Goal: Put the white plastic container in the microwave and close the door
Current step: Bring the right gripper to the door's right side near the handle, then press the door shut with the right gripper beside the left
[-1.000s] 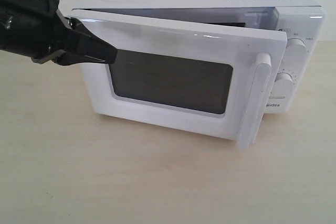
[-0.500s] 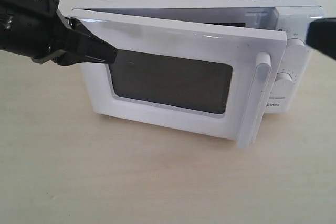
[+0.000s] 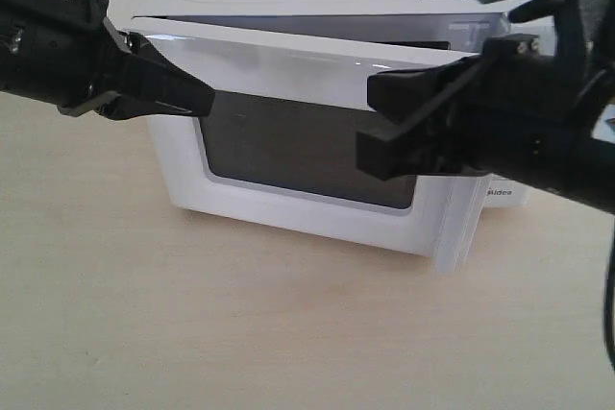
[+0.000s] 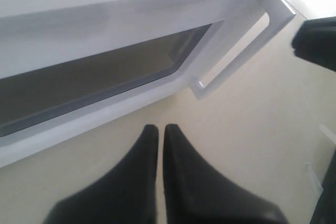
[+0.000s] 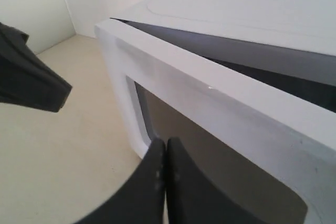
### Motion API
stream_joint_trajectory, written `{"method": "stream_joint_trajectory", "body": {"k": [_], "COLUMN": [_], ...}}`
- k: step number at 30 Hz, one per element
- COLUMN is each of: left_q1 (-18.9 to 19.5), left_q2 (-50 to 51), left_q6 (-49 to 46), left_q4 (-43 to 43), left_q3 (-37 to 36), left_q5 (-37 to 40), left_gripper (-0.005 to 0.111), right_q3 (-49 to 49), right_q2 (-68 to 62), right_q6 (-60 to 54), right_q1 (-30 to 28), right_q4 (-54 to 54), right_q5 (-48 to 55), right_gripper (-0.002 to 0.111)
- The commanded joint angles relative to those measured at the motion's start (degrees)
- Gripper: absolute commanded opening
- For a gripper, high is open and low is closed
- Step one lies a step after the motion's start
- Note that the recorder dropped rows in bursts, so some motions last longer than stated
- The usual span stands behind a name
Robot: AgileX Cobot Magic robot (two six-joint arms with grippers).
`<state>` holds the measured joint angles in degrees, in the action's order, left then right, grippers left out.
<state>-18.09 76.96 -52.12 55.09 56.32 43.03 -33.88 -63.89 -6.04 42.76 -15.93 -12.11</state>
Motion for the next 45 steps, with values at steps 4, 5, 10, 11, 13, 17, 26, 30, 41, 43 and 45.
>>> {"method": "stream_joint_trajectory", "body": {"k": [4,5,10,11,13,17,26,30,41,43,45], "left_q1": [-0.4,-0.4,-0.4,-0.4,-0.4,-0.4,-0.4,-0.4,-0.4,-0.4,-0.4], "left_q2": [0.0,0.0,0.0,0.0,0.0,0.0,0.0,0.0,0.0,0.0,0.0], "left_q6": [-0.3,-0.3,-0.3,-0.3,-0.3,-0.3,-0.3,-0.3,-0.3,-0.3,-0.3], "left_q4": [0.6,0.6,0.6,0.6,0.6,0.6,0.6,0.6,0.6,0.6,0.6], "left_q3": [-0.2,-0.2,-0.2,-0.2,-0.2,-0.2,-0.2,-0.2,-0.2,-0.2,-0.2], "left_q5": [-1.7,-1.7,-1.7,-1.7,-1.7,-1.7,-2.3,-2.7,-3.0,-3.0,-3.0], "left_gripper": [0.004,0.004,0.004,0.004,0.004,0.004,0.004,0.004,0.004,0.004,0.004], "right_q3": [-2.3,-2.4,-2.4,-2.4,-2.4,-2.4,-3.6,-5.6,-11.4,-11.9,-12.8], "right_q2": [-11.5,-12.3,-12.8,-12.8,-12.8,-12.8,-16.4,-18.7,-23.3,-23.7,-23.7], "right_q6": [-3.7,-3.7,-7.1,-8.1,-10.1,-11.5,-16.9,-17.7,-26.9,-27.3,-27.5], "right_q1": [0.3,0.3,0.3,0.3,0.3,0.3,0.2,0.2,0.2,0.2,0.2], "right_q4": [-9.2,-10.1,-18.9,-20.2,-21.7,-25.2,-30.6,-31.3,-40.3,-40.4,-40.4], "right_q5": [-10.1,-11.7,-18.6,-19.8,-20.9,-21.1,-24.1,-23.9,-25.3,-25.7,-26.4], "right_gripper": [0.000,0.000,0.000,0.000,0.000,0.000,0.000,0.000,0.000,0.000,0.000]}}
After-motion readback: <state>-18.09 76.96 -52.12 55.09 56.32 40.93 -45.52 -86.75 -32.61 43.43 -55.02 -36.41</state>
